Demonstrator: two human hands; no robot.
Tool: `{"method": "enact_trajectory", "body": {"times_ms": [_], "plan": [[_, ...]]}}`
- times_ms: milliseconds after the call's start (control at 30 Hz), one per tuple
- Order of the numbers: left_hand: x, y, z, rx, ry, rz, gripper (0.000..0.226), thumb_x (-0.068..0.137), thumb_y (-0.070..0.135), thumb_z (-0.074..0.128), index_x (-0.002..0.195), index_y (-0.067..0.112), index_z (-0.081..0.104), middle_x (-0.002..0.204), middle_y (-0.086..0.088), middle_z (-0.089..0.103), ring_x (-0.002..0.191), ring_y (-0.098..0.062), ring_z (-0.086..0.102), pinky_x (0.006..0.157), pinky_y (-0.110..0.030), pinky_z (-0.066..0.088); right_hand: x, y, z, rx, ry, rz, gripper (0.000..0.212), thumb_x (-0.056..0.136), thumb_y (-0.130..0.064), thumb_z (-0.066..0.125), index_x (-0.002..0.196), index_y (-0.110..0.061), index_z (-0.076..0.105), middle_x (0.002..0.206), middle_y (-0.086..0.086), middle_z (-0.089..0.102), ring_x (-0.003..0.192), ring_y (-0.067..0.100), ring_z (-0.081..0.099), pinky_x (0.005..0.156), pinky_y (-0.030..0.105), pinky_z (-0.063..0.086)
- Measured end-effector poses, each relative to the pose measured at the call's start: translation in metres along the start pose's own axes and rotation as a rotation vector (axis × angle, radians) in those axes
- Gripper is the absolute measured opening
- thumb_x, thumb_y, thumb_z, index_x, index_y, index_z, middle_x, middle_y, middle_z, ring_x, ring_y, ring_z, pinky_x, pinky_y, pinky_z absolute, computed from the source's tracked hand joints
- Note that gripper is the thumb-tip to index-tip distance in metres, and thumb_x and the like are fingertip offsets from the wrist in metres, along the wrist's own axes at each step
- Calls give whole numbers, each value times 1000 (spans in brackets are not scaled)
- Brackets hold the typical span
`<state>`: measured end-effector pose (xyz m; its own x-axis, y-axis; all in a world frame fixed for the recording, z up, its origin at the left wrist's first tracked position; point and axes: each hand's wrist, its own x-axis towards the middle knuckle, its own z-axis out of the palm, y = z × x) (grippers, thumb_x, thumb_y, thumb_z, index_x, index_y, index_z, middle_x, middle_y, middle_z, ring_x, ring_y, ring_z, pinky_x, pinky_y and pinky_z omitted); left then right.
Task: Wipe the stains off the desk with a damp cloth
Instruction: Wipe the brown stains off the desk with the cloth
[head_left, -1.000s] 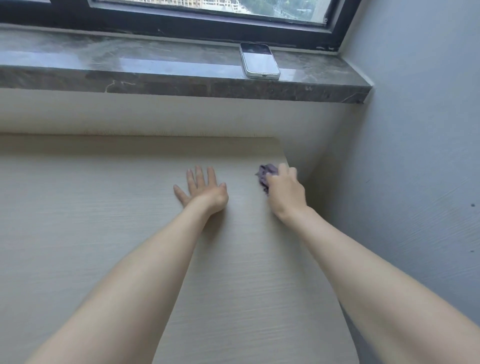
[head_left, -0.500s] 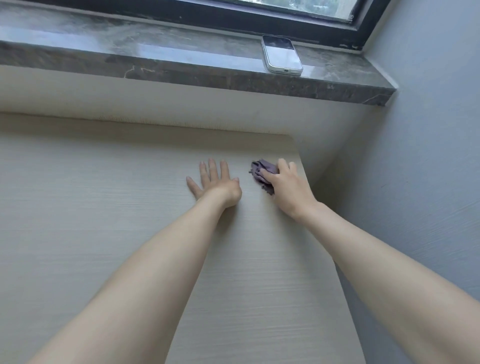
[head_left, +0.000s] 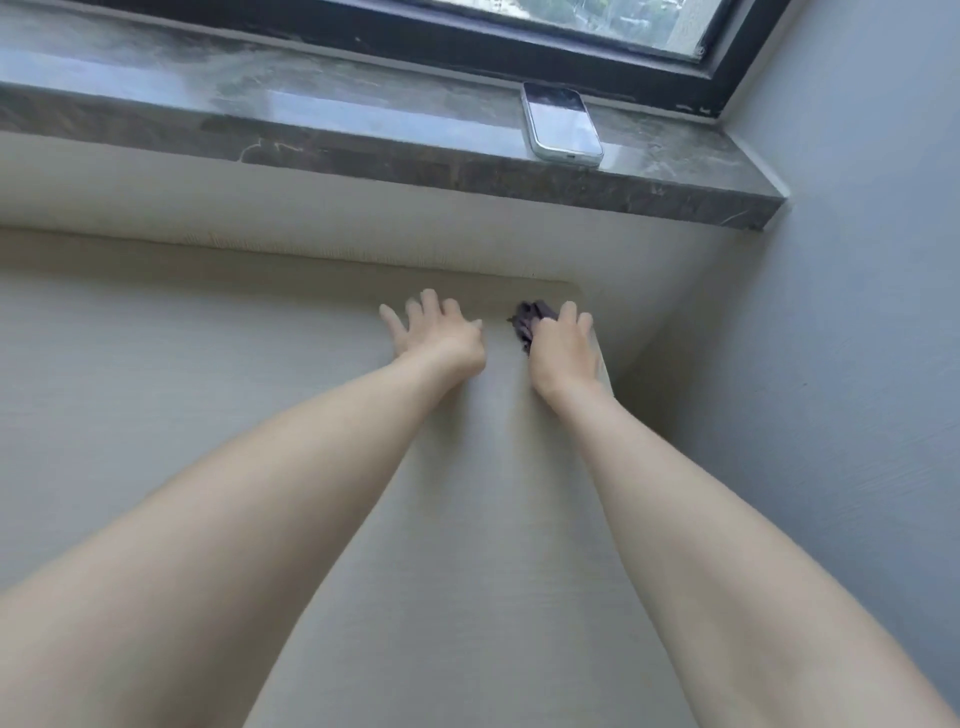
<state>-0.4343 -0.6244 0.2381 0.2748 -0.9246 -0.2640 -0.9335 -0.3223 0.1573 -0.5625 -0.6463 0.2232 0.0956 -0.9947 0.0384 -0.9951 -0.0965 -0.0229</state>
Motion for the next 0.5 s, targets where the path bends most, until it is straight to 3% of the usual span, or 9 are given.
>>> {"method": "enact_trajectory", "body": {"times_ms": [67, 133, 233, 400, 500], "plan": [[17, 5, -5, -112, 90, 36, 52, 100, 36, 26, 144, 9, 22, 152, -12, 14, 143, -26, 9, 114, -52, -1, -1, -9, -1, -47, 27, -89, 30, 96, -8, 39, 123, -8, 53, 128, 13, 38, 121, 33, 34, 80, 37, 41], [31, 2, 1, -162, 56, 25, 55, 100, 37, 26, 147, 11, 14, 156, -10, 7, 145, -25, 2, 114, -52, -3, -7, -7, 1, -71, 26, -235, 34, 95, -8, 39, 128, -12, 47, 127, 13, 36, 118, 33, 35, 70, 35, 36], [45, -1, 20, -104, 17, 20, 59, 100, 44, 18, 151, 17, 5, 159, -3, -3, 146, -22, -9, 112, -57, -7, 4, 5, 3, -8, 30, -244, 34, 95, -7, 40, 127, -17, 48, 123, 12, 34, 115, 33, 34, 66, 34, 34], [49, 0, 18, -95, -95, -11, 60, 100, 46, 16, 151, 20, -2, 158, -2, -14, 145, -21, -17, 110, -59, -8, 50, -6, 7, 2, 14, -64, 27, 97, -14, 44, 121, -11, 56, 130, 14, 36, 123, 34, 32, 83, 39, 41], [51, 1, 18, -98, -106, -21, 60, 100, 45, 16, 151, 20, -1, 158, -2, -13, 145, -21, -16, 110, -58, -8, 49, -13, 13, -5, 37, -121, 33, 99, -16, 38, 129, -13, 52, 131, 14, 36, 123, 36, 31, 90, 42, 40]]}}
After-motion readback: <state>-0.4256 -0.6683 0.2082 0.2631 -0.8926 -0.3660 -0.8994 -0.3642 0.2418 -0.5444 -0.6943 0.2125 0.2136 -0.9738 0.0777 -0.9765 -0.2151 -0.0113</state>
